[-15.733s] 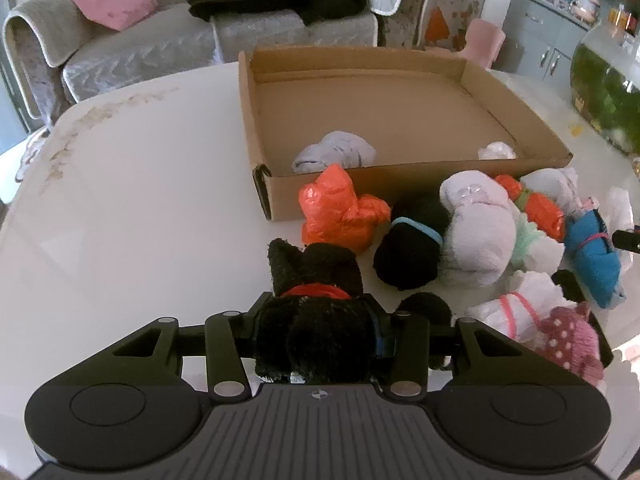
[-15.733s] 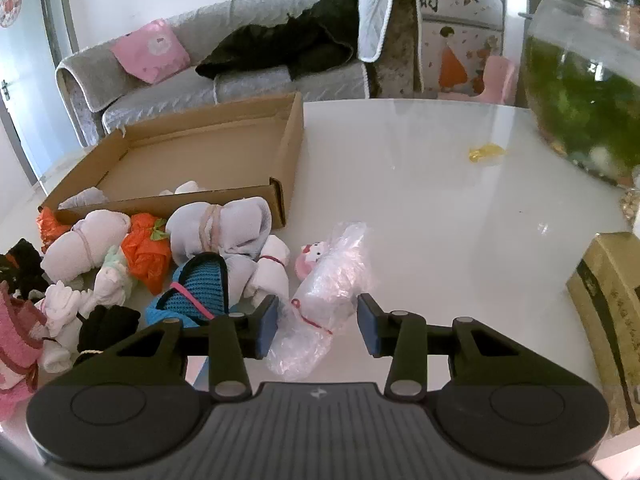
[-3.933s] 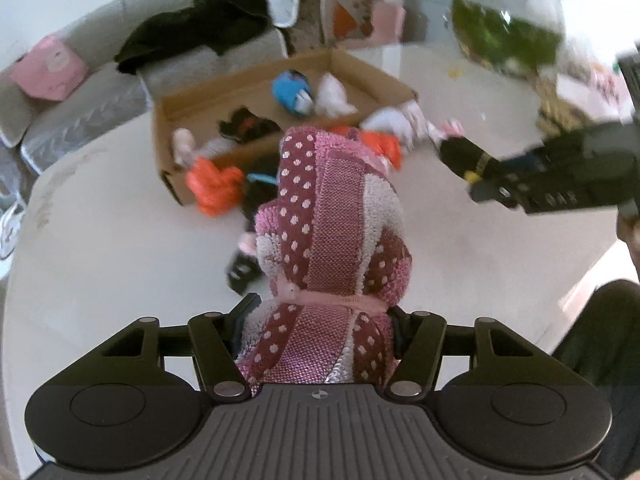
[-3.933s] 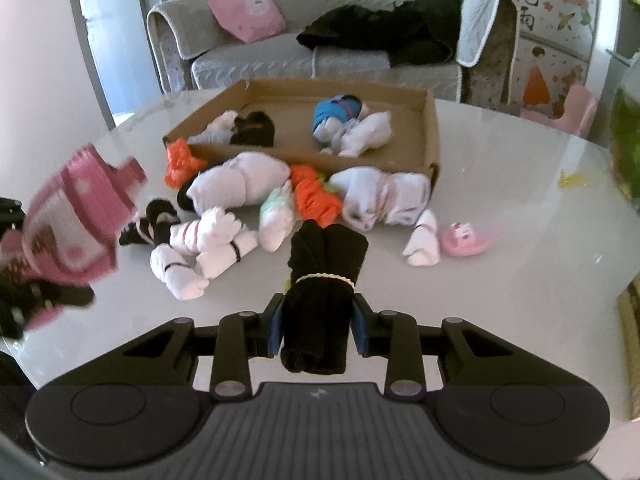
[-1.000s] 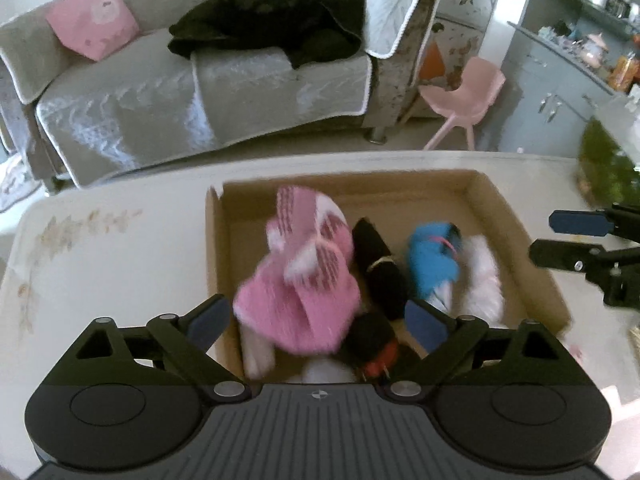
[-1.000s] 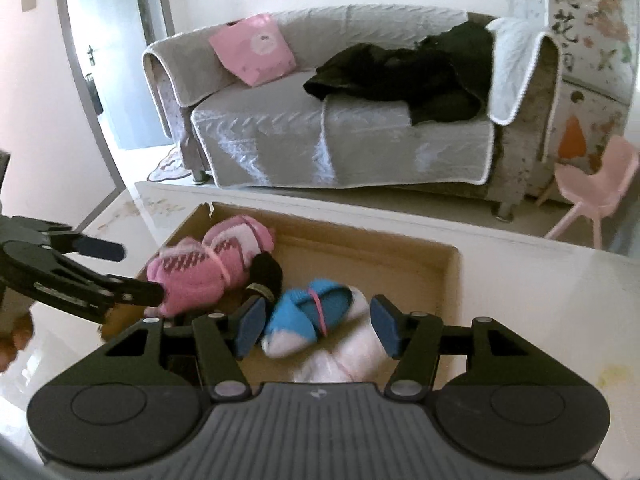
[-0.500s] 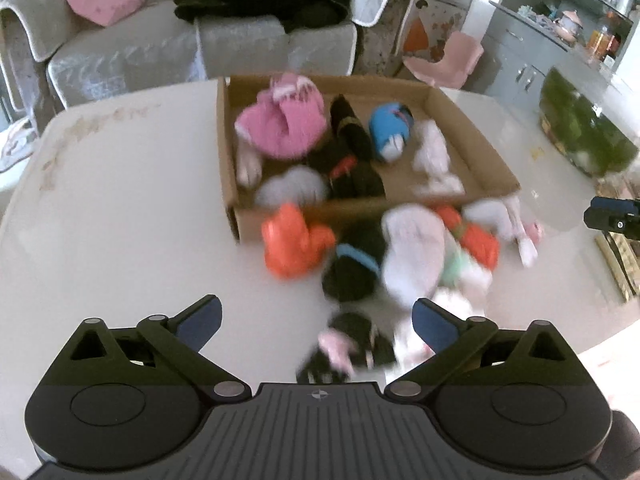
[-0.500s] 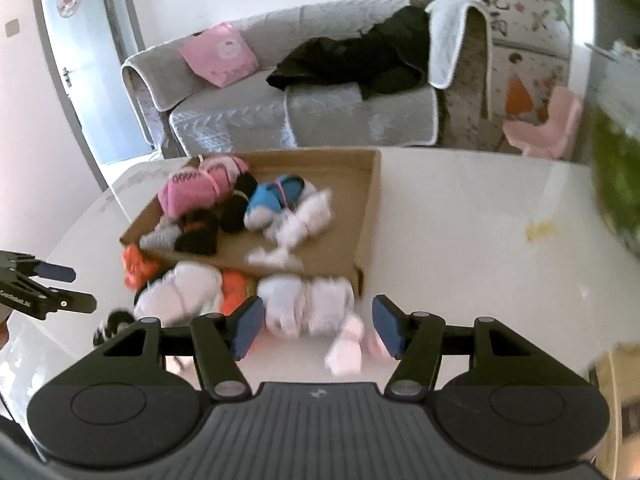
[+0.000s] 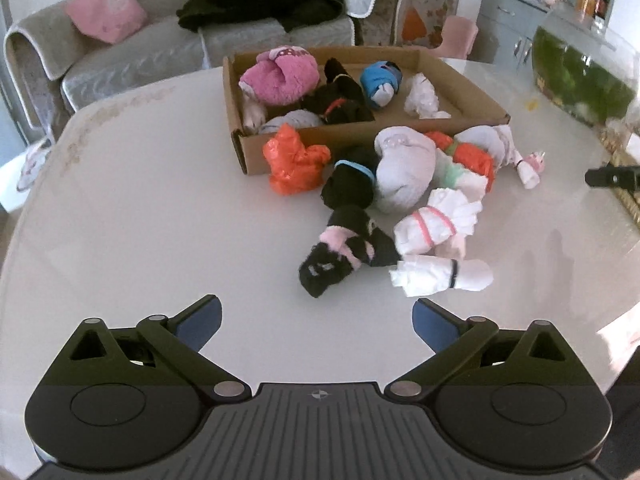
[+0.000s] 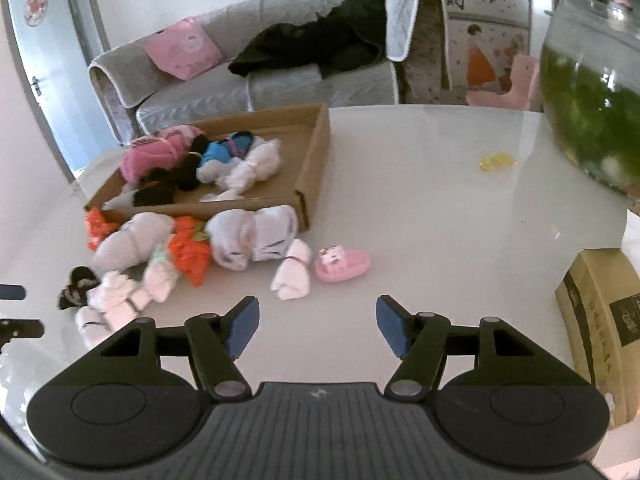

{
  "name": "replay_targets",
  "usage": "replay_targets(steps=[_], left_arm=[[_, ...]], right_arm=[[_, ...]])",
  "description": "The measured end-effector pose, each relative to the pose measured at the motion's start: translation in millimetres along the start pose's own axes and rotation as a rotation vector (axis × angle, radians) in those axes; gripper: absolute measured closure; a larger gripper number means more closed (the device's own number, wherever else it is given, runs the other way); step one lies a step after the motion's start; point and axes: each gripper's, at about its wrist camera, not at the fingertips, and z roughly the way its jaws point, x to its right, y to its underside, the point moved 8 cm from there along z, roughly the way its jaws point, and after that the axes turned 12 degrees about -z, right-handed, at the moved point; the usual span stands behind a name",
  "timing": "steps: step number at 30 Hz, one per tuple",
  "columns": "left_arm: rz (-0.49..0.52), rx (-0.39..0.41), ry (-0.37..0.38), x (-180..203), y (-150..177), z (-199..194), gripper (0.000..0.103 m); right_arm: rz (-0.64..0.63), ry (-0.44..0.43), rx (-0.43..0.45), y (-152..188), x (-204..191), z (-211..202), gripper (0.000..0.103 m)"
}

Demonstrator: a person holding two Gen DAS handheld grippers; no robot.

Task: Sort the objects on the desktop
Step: 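Move the left tool to the black-and-pink sock while the right approaches the pink slipper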

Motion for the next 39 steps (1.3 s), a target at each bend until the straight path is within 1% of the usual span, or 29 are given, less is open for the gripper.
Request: replay_targets(steps=[3, 7, 11, 14, 22, 25, 27, 32, 39], left_arm=[[-0.011, 0.007, -0.009, -7.8, -2.8, 8.2, 0.001], [0.004, 0.006, -0.035, -15.1, -5.4, 20.3, 0.001], [0.011, 0.014, -0.035, -16.2, -9.8, 26.2, 0.001], [0.023, 0.025, -0.036, -14.2, -13.8, 30.3, 0.001], [0.03, 0.017, -0.043, -12.2, -17.9, 42.0, 0.001], [0.024, 0.014, -0.039, -11.8, -17.6, 44.0, 0.001], [0.028, 0.015, -0.039, -10.0, -17.6, 44.9, 0.001], [0.031, 0.022, -0.046, -9.0, -19.7, 48.4, 0.001], [0.038, 0.017, -0.037, -2.2, -21.9, 53.7, 0.001]], right_arm=[[0.011, 0.012, -0.003, 2.1, 9.3, 9.6, 0.042], [-0.022, 0.02, -0.003, 1.1, 12.2, 22.2, 0.043], [-0.081, 0.011, 0.001, -2.6, 9.2, 31.9, 0.043], [-0.102, 0.006, 0.001, -4.7, 11.7, 38.3, 0.043], [-0.156, 0.001, -0.024, -2.6, 14.3, 54.6, 0.047], [-0.164, -0.008, -0.031, -0.8, 13.4, 58.7, 0.049], [-0.182, -0.008, -0.029, 0.3, 11.8, 60.2, 0.047], [-0.197, -0.016, -0.021, -1.7, 10.4, 59.9, 0.047], [-0.205, -0.012, -0.012, -2.0, 9.8, 60.2, 0.047]])
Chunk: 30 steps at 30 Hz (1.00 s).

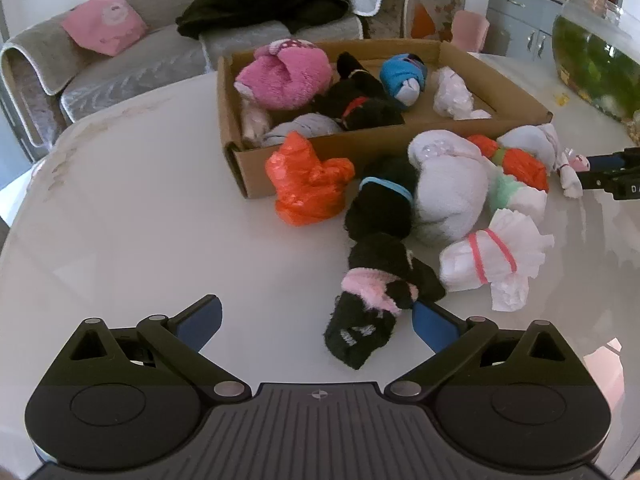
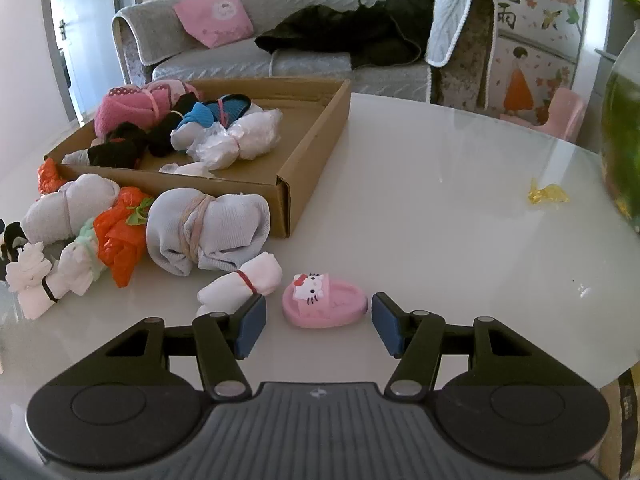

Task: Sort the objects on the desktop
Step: 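Move the left tool to the black-and-pink sock while the right approaches the pink slipper, then close the left tool on the black-and-pink sock while the right grasps the Hello Kitty slipper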

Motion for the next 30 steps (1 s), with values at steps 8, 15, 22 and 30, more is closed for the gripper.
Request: replay_targets(steps=[8, 15, 22, 30], left_arm=[[0.009, 0.01, 0.013, 8.4, -1.1, 0.4, 0.001], [0.009, -0.008, 0.024, 11.6, 0.6, 10.8, 0.003], [-0.016, 0.003, 0.049, 12.1, -2.2, 5.6, 0.031], [-0.014, -0.016, 0.078, 15.2, -0.1, -1.6, 0.052]], right_arm=[[-0.007, 0.007, 0.005, -0.1, 0.4, -0.5, 0.051], [-0.003, 0.016, 0.016, 0.3, 0.4, -1.3, 0.059], [-0.008, 0.013, 0.023, 0.6, -3.7, -3.5, 0.059], [-0.002, 0.004, 0.025, 3.2, -9.1, -7.8, 0.059]])
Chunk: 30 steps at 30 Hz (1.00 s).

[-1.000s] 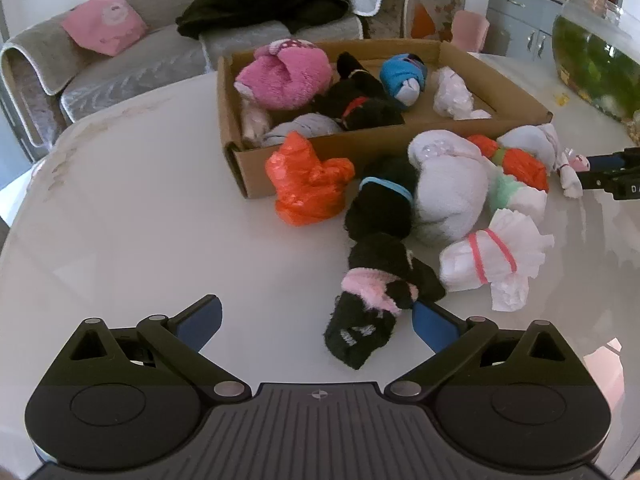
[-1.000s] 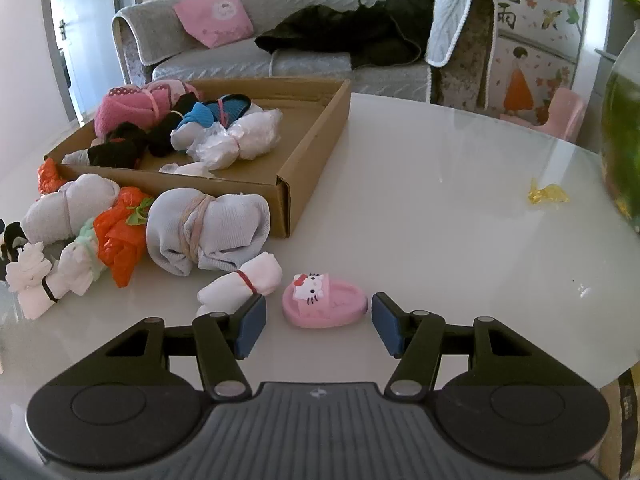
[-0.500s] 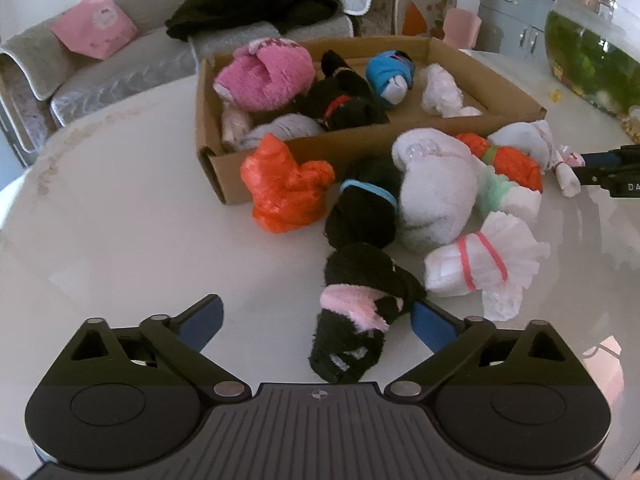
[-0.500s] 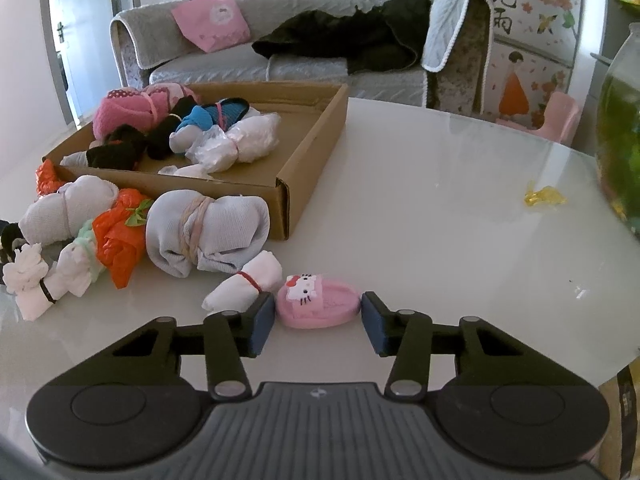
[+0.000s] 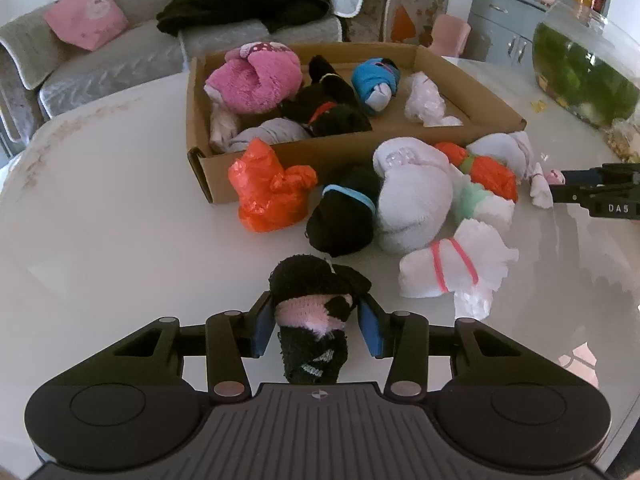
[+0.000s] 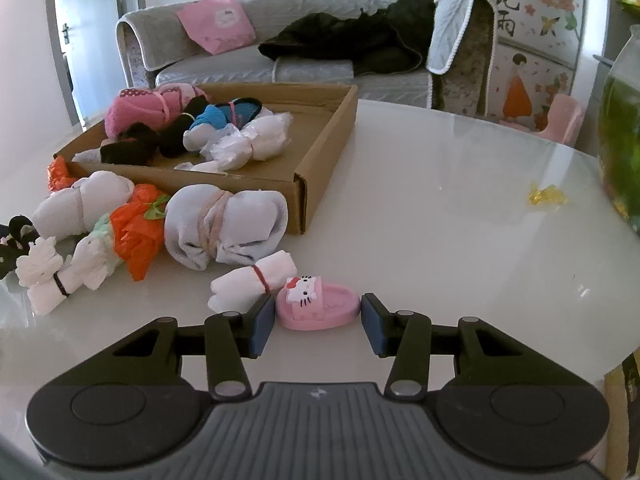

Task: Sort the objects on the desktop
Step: 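Close the left tool on the black-and-pink sock while the right grasps the Hello Kitty slipper, then carry the black-and-pink sock and pink slipper over the box with both tools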

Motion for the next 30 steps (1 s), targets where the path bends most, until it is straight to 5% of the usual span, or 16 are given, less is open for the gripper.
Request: replay_targets(steps=[19, 30], left_arm=[[-0.049, 0.049, 0.002, -5.7, -15.0, -45.7, 0.054], [-0.046, 0.124, 0.028, 9.3, -75.0, -78.0, 0.054]], right_arm=[[0.014, 0.008, 0.033, -9.7, 4.4, -30.1, 0.059], [0.016, -0.007, 0.119, -75.6, 6.5, -51.5, 0.059]])
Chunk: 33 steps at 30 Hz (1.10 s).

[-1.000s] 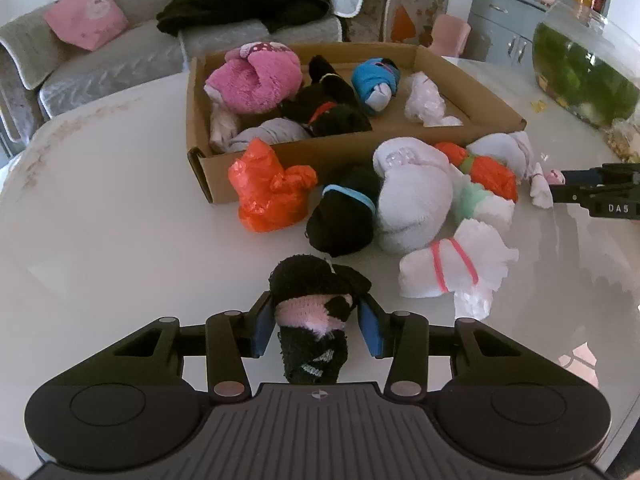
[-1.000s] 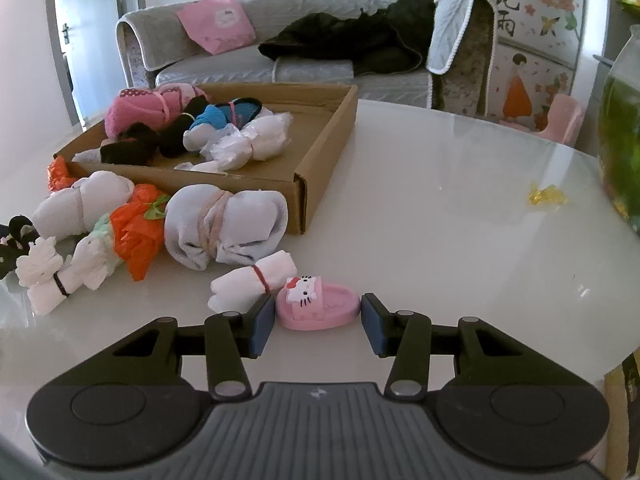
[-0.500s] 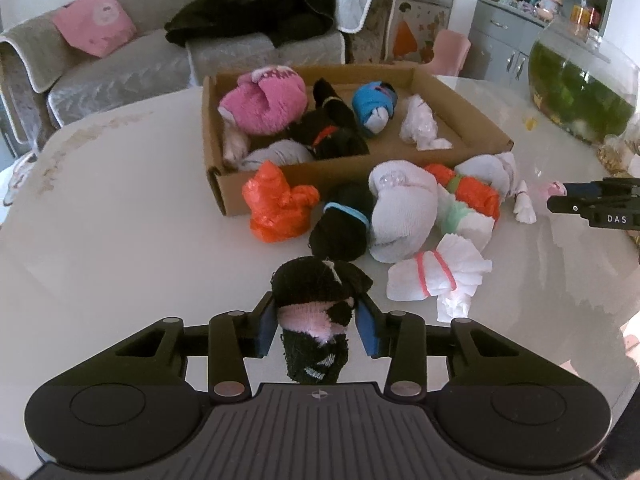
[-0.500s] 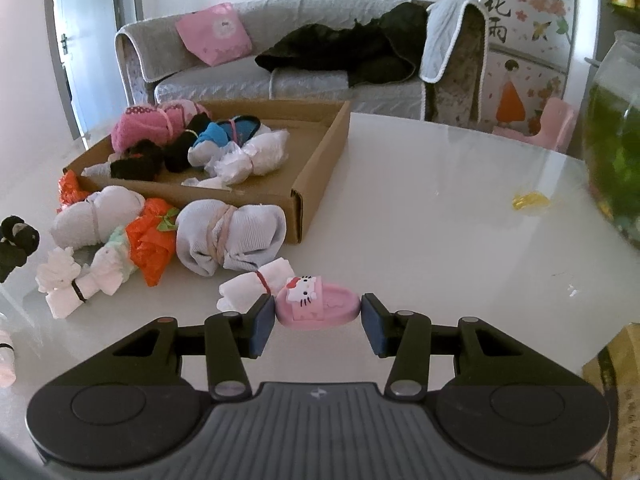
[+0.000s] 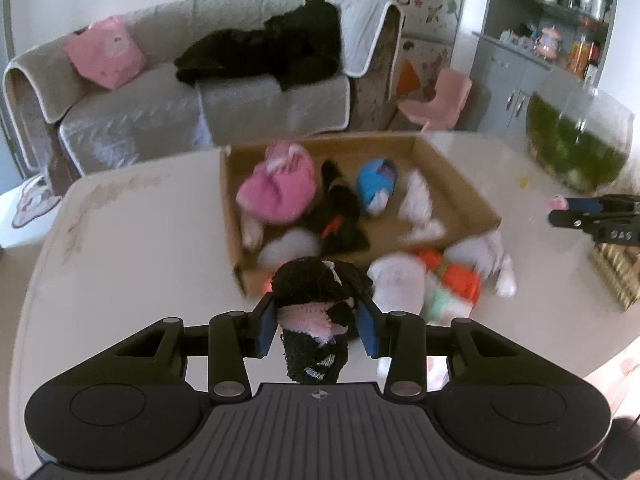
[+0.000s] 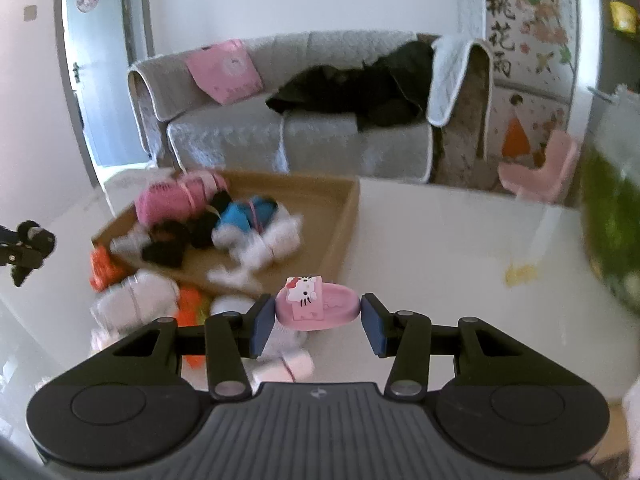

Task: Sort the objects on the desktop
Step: 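Carry the black-and-pink sock and pink slipper over the box with both tools, then open both tools to drop the sock and slipper into the box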

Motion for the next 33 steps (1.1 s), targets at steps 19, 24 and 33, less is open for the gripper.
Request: replay_targets(steps=[19, 24, 33], left_arm=[[0.038, -0.099, 0.034, 80.0, -70.4, 111.7, 0.054], [0.04, -0.135, 0.042, 90.3, -63.6, 138.8, 0.054], [-0.005, -0.174, 0.035, 79.0, -47.4, 169.2, 0.054]], right_arm=[[-0.067, -0.048, -0.051, -47.8, -9.1, 64.9, 0.059], [-0.088, -0.05, -0.089, -39.8, -9.3, 81.1, 0.059], [-0.099, -0.063, -0.139, -23.9, -16.8, 101.8, 0.059]])
